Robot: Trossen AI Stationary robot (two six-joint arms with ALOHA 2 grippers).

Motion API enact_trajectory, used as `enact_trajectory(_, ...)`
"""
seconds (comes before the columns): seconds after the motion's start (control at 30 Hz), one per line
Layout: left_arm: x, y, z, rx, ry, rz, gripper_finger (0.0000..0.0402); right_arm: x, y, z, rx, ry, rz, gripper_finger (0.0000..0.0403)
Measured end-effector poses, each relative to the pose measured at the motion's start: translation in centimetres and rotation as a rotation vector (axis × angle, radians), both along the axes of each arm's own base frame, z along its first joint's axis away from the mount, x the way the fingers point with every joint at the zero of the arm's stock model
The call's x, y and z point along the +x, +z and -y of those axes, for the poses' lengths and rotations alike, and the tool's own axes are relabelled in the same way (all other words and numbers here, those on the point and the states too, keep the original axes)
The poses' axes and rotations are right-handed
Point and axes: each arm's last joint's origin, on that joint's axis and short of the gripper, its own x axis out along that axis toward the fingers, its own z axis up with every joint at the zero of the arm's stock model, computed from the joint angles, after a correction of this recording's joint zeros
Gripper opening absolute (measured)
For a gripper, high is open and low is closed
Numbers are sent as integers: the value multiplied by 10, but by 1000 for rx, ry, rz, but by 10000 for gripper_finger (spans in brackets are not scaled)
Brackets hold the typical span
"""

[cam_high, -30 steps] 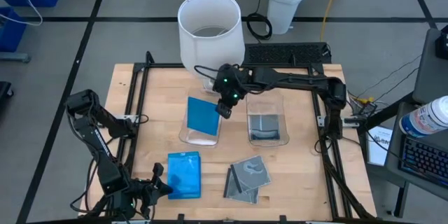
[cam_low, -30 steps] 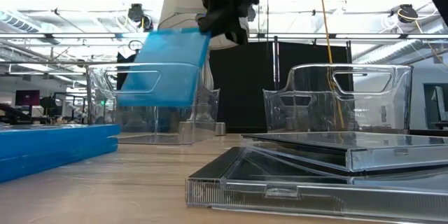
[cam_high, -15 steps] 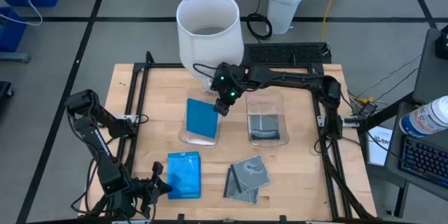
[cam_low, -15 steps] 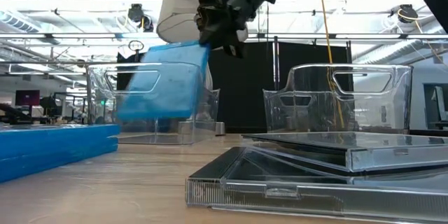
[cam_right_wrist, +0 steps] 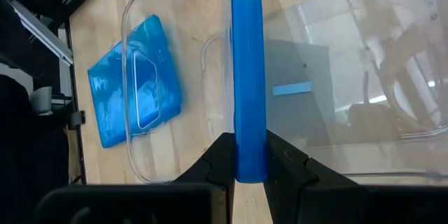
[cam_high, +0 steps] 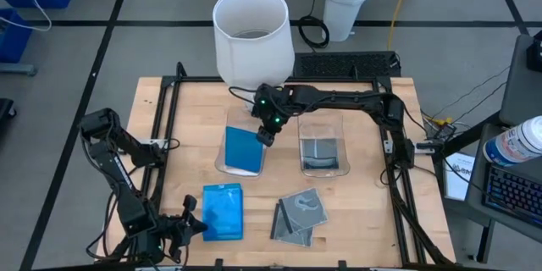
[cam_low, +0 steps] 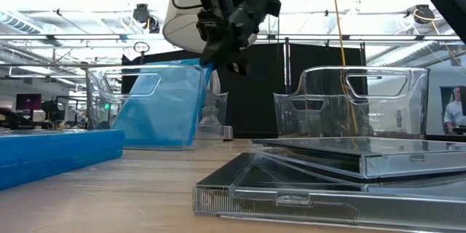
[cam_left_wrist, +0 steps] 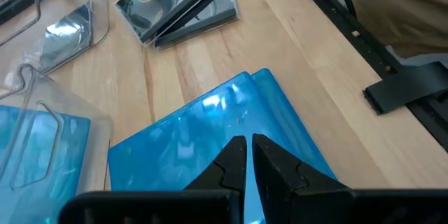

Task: Pick & place jewel cases by type
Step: Put the blue CD case into the left transparent bin

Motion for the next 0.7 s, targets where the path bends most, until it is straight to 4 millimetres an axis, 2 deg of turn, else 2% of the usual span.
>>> enact_trajectory(0.23, 0, 0, 0, -5, 2, -1, 35, 0, 0, -1, -38, 4, -1, 44)
enact_trajectory(0.6, 0, 0, 0, -7, 4, -2, 35, 5, -1, -19, -240, 1, -19, 44)
enact_trajectory(0.7, 0, 0, 0, -7, 5, -1, 35, 6, 0, -22, -250, 13, -8, 44)
